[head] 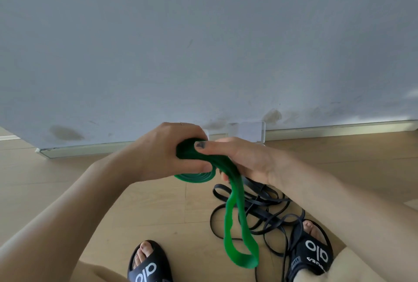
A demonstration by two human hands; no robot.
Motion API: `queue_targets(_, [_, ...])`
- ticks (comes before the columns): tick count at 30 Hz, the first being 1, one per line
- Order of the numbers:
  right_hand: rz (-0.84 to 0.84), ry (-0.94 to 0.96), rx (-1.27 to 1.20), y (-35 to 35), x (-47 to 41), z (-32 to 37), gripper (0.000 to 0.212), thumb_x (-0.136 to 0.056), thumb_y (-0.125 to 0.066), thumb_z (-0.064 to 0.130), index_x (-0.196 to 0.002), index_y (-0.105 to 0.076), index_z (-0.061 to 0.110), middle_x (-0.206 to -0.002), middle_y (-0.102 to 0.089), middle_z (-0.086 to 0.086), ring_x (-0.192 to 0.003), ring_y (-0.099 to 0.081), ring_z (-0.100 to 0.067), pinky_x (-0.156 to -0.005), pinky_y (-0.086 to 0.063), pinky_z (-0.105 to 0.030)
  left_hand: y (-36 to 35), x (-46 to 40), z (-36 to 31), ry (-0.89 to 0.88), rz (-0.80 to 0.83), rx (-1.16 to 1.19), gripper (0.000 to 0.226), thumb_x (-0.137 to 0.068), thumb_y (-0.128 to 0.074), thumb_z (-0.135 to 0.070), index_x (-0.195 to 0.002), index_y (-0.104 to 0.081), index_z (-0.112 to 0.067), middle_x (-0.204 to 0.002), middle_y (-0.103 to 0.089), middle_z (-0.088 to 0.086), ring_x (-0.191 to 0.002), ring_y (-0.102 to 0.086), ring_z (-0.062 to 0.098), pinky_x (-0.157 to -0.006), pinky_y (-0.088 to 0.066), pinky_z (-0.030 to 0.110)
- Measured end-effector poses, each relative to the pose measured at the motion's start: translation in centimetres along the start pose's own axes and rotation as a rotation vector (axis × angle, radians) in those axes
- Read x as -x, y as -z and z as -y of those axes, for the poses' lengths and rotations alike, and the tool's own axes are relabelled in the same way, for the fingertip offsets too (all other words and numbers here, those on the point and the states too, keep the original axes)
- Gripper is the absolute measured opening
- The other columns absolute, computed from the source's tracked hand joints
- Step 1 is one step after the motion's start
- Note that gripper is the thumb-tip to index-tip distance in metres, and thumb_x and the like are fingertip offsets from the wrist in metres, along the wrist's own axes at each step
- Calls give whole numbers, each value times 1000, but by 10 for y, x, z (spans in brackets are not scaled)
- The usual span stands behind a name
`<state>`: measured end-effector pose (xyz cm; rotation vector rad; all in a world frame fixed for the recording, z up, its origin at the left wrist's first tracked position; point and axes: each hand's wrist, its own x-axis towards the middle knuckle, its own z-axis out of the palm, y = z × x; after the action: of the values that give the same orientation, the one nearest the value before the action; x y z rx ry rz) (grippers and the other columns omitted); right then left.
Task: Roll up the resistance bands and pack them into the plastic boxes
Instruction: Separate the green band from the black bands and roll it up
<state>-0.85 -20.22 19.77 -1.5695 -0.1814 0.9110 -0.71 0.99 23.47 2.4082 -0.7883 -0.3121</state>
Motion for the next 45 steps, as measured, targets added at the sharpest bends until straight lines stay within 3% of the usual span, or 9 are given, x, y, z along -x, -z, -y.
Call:
queue_targets(6, [-21,-38,206,0,1,0,77,-85,-62,76,-110,-64,3,-85,-64,-6,-70,-60,-20,-70,-53,-35,-9,-3,4,-57,-20,-31,40,-80,-63,-63,-95,-67,-26,-80,-64,-11,-76,-60,10,-61,-45,20])
queue_targets(14, [182,32,-188,8,7,3,38,-98,-57,52,-120,-67,22,-102,-66,1,-88,-55,-15,-72,-46,-26,-1,-1,1,-23,-84,221,19,-89,-69,-44,-99,-69,-28,-80,-67,-9,-69,-60,12,-60,-46,21])
queue_targets(17, [85,12,-87,6,3,3,59,-86,-62,65,-117,-70,15,-93,-66,-1,-76,-54,-12,-63,-45,-25,-2,-2,1,22,-35,258,26,-87,-67,-50,-102,-68,-30,-84,-70,-5,-75,-67,18,-66,-55,36])
queue_targets(21, [-81,-7,241,0,-8,-9,97,-74,-67,82,-119,-59,-3,-81,-60,-8,-62,-56,-18,-59,-47,-33,-13,-4,-1,-77,10,-15,33,-82,-65,-55,-104,-68,-30,-89,-67,-15,-86,-64,8,-70,-48,16])
queue_targets(27, [-12,41,340,7,1,2,75,-93,-43,78,-119,-61,10,-88,-67,-7,-62,-61,-19,-63,-54,-36,-6,-6,4,-52,-21,31,18,-93,-68,-38,-103,-70,-24,-85,-67,-13,-81,-64,6,-66,-45,13])
queue_targets(35, [-309,279,476,12,13,4,42,-92,-64,59,-125,-58,35,-104,-67,6,-88,-67,-8,-78,-56,-36,13,-1,12,121,-126,209,21,-96,-62,-49,-103,-70,-31,-82,-71,-1,-74,-68,24,-67,-56,40])
queue_targets(38, [-215,212,399,6,13,5,54,-85,-47,76,-116,-59,34,-100,-63,10,-66,-57,6,-69,-46,-24,11,-2,8,132,-121,272,25,-95,-60,-49,-105,-70,-28,-84,-72,1,-76,-69,24,-67,-55,40])
queue_targets(41, [-69,136,179,4,12,8,70,-92,-33,74,-116,-61,14,-85,-51,2,-59,-46,-7,-61,-40,-20,8,-2,5,136,-125,347,26,-96,-61,-45,-108,-70,-24,-93,-73,1,-86,-73,22,-74,-59,39])
queue_targets(45, [159,139,-292,4,7,4,43,-98,-53,56,-116,-64,18,-94,-60,-5,-62,-44,-15,-57,-41,-24,6,-2,1,111,-125,492,31,-97,-61,-42,-112,-70,-16,-100,-73,7,-93,-73,24,-78,-60,35])
